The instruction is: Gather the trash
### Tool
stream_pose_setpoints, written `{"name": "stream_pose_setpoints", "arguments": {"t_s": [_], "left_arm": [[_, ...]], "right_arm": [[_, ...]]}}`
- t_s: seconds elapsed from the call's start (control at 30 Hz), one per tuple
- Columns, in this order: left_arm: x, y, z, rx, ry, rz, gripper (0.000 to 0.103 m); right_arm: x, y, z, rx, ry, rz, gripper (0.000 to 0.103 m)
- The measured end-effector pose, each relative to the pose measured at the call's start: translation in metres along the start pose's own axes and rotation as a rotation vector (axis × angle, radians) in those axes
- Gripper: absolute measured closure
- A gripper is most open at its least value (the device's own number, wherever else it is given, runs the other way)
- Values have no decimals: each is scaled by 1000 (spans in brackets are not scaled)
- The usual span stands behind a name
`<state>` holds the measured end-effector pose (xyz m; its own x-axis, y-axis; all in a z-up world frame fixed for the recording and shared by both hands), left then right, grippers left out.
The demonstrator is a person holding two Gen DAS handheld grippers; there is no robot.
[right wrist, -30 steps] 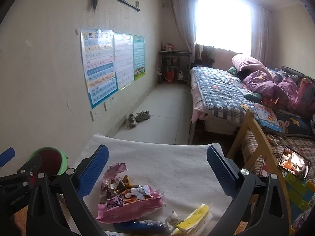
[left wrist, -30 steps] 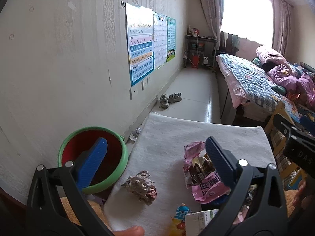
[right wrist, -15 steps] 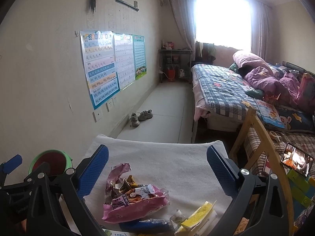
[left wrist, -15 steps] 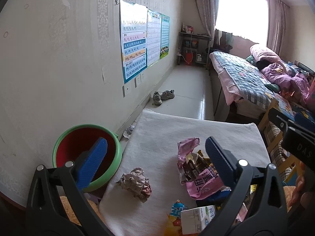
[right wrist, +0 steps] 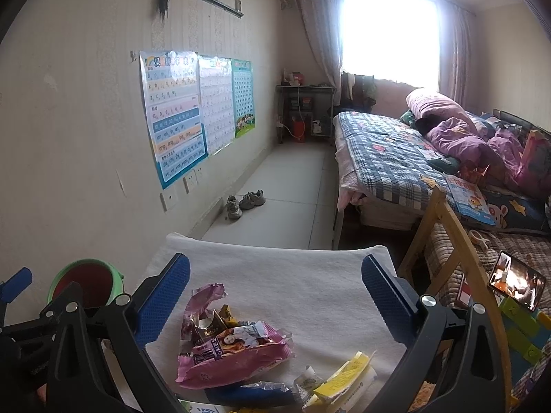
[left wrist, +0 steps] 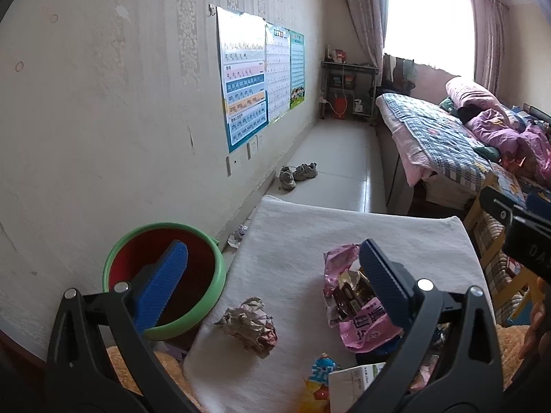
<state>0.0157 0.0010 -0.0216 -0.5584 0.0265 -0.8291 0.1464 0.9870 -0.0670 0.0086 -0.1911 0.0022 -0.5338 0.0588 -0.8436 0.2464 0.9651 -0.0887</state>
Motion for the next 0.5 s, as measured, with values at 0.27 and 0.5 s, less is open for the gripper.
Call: {"name": "stream_pose_setpoints", "arguments": {"t_s": [0.27,0.5], "left_arm": [[3,0,2,23,15,-2,5],[7,-2,5,33,35,6,5]], "right_arm": [[3,1,4,1,12,0,7],[6,1,8,2,28,-7,7]]}}
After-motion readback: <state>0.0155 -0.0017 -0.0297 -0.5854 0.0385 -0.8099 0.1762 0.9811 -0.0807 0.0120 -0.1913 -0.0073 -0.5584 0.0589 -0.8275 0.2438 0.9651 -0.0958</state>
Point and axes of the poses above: each gripper's, at about its wrist camera, not at the fingertips, and z roughly the way its jaws point, y to its left, x to its underside, the point moved 2 cm from there along z, roughly the way its jaws point, and after that the axes turned 10 degrees about x, right-handed, at the moved point
